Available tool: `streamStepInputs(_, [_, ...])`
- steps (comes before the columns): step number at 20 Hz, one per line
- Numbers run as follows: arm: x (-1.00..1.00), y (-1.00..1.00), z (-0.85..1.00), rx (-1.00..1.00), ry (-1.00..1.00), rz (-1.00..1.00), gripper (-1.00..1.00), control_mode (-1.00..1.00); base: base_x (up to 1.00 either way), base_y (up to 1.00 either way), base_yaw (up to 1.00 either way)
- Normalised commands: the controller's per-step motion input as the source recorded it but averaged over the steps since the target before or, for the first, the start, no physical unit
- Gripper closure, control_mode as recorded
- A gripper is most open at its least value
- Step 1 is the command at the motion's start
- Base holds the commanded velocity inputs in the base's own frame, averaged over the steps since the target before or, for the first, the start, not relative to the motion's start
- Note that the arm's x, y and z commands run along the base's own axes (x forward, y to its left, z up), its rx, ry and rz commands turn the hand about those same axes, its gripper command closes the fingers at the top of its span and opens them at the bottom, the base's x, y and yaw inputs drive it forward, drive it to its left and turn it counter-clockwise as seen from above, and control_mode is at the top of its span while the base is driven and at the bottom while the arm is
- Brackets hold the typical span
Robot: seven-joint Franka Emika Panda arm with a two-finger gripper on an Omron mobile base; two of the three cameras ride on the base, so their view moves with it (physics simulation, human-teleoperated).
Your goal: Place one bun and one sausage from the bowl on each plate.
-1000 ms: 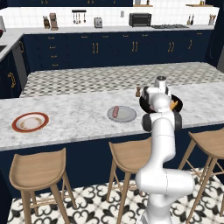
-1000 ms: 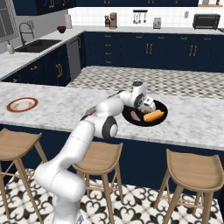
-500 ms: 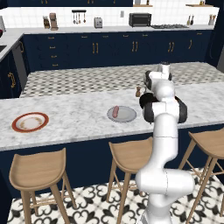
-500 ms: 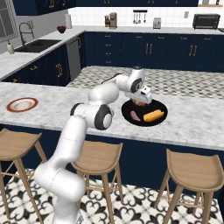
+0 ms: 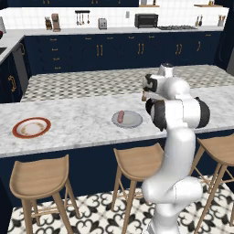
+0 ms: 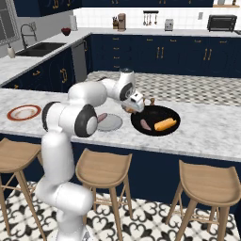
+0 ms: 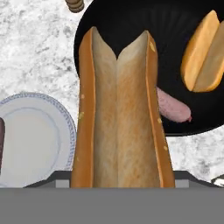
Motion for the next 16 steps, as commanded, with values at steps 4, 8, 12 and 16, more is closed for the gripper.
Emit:
streamStepInputs(4, [-1.0,1.0,0.57,0.0,0.0,0.0,1.0,-1.0,0.0,0.0,0.0])
streamStepInputs(8, [-0.59,0.97,0.12,0.0,0.0,0.0,1.0,-1.0,0.0,0.0,0.0])
streamStepInputs(12, [0.13,0.51,-0.04,0.0,0.06,0.0,1.0,-1.0,0.0,0.0,0.0])
streamStepInputs(16, [0.54,0.3,-0.24,0.0,0.06,0.0,1.0,-1.0,0.0,0.0,0.0])
